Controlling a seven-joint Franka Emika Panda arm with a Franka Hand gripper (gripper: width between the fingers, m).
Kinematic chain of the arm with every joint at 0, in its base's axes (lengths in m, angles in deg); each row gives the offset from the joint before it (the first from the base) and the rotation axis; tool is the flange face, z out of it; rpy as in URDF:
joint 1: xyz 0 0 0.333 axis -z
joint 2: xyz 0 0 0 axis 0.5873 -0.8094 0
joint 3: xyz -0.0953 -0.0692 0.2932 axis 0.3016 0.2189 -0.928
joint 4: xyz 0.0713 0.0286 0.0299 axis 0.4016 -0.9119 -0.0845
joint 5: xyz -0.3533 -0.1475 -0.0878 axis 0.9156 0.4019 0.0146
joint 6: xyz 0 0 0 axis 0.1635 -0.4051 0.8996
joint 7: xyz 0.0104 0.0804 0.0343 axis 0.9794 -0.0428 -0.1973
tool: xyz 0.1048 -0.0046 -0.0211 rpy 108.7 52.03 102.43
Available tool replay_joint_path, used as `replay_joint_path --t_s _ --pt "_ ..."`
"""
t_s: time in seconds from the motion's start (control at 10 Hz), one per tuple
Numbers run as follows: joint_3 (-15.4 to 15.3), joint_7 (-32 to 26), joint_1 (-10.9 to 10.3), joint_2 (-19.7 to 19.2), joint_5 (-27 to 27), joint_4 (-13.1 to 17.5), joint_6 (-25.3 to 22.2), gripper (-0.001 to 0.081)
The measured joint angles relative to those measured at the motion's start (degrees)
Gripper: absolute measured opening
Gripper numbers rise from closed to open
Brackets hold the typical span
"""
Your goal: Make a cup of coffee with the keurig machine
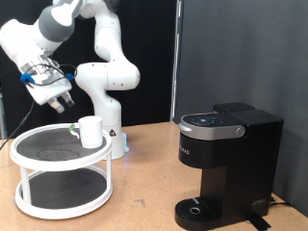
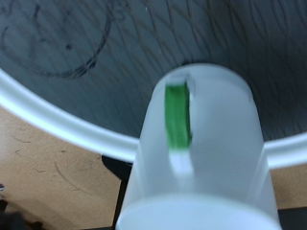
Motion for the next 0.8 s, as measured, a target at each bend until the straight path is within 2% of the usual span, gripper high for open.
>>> replay_joint_path --t_s 0.1,0.2,0.3,0.6,0.8 --pt "0.7 -1.7 -0.8 -1.2 -0.3 -0.9 1.7 0.0635" --pt "1.4 -3.2 -1.6 -2.3 -0.7 -1.6 2.7 0.0704" --pt "2.0 -4.5 -2.3 -3.3 -1.1 -2.1 3.4 0.0729" --pt "2.9 -6.9 -4.1 -5.5 -2.4 -2.8 4.2 0.0734" --pt "3.1 -7.8 -4.4 -6.1 -3.1 -2.8 4.2 0.0734"
